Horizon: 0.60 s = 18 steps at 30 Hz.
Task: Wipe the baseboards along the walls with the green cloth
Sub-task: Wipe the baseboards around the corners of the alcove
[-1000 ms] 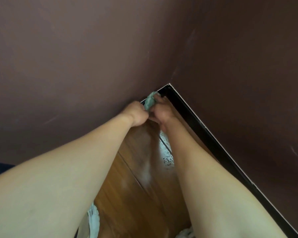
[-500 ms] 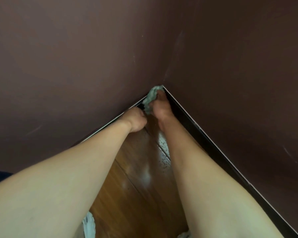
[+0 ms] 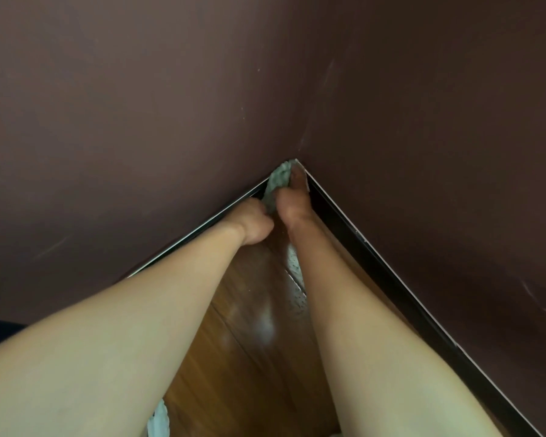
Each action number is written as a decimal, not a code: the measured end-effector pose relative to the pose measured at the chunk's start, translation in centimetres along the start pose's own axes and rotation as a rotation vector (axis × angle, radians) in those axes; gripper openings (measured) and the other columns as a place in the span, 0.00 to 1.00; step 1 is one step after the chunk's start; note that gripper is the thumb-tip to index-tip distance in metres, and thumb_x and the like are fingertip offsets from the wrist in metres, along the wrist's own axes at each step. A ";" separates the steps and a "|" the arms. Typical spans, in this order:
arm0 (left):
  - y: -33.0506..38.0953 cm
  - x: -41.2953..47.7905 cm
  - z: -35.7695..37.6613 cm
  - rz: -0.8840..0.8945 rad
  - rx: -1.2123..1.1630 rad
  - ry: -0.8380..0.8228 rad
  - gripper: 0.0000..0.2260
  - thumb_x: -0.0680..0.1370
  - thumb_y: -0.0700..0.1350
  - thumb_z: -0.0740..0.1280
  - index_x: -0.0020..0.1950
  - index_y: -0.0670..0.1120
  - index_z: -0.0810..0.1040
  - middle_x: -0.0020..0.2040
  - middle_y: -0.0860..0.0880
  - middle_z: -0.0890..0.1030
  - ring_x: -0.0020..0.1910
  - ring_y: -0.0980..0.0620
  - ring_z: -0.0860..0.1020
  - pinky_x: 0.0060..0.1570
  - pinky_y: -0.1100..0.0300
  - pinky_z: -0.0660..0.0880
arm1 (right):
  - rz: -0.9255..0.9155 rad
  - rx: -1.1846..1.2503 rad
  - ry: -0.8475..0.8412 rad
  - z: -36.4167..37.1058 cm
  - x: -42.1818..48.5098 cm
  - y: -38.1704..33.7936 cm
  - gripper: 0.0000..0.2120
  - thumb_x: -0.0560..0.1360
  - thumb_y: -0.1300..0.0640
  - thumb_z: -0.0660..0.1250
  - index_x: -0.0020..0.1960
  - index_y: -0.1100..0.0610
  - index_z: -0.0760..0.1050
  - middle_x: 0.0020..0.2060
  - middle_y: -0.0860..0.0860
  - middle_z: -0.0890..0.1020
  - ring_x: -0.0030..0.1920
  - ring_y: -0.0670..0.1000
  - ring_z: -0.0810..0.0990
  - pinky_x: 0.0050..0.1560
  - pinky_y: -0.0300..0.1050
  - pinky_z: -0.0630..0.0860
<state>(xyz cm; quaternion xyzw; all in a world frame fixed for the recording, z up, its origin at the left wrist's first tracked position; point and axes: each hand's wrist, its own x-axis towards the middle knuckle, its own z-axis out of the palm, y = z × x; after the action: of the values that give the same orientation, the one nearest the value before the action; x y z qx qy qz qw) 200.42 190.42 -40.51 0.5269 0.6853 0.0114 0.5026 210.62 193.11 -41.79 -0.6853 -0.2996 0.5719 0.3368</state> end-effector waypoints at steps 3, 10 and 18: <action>0.0 -0.2 0.2 -0.019 0.001 -0.009 0.07 0.76 0.38 0.62 0.43 0.42 0.80 0.51 0.39 0.85 0.54 0.40 0.83 0.55 0.49 0.82 | 0.067 -0.134 -0.004 0.9 1.0 2.1 0.21 0.72 0.66 0.58 0.62 0.53 0.74 0.57 0.53 0.80 0.57 0.56 0.80 0.61 0.53 0.76; -0.4 -0.2 0.4 -0.060 -0.029 -0.054 0.11 0.78 0.37 0.62 0.56 0.37 0.82 0.54 0.37 0.85 0.56 0.38 0.83 0.54 0.52 0.80 | 0.070 0.206 0.147 0.5 3.0 1.8 0.13 0.66 0.65 0.59 0.44 0.51 0.75 0.45 0.59 0.81 0.45 0.59 0.81 0.46 0.54 0.78; 0.2 -0.6 0.4 -0.059 -0.022 -0.051 0.10 0.79 0.39 0.63 0.54 0.38 0.81 0.54 0.39 0.85 0.57 0.39 0.83 0.54 0.51 0.80 | 0.222 0.315 -0.052 0.3 0.3 1.9 0.14 0.72 0.71 0.55 0.37 0.53 0.70 0.32 0.53 0.75 0.32 0.52 0.73 0.30 0.40 0.70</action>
<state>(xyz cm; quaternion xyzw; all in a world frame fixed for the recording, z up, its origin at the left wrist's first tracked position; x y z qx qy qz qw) 200.82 189.82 -40.19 0.5012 0.6872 -0.0092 0.5258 210.42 192.20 -43.53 -0.6380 -0.1376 0.6630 0.3667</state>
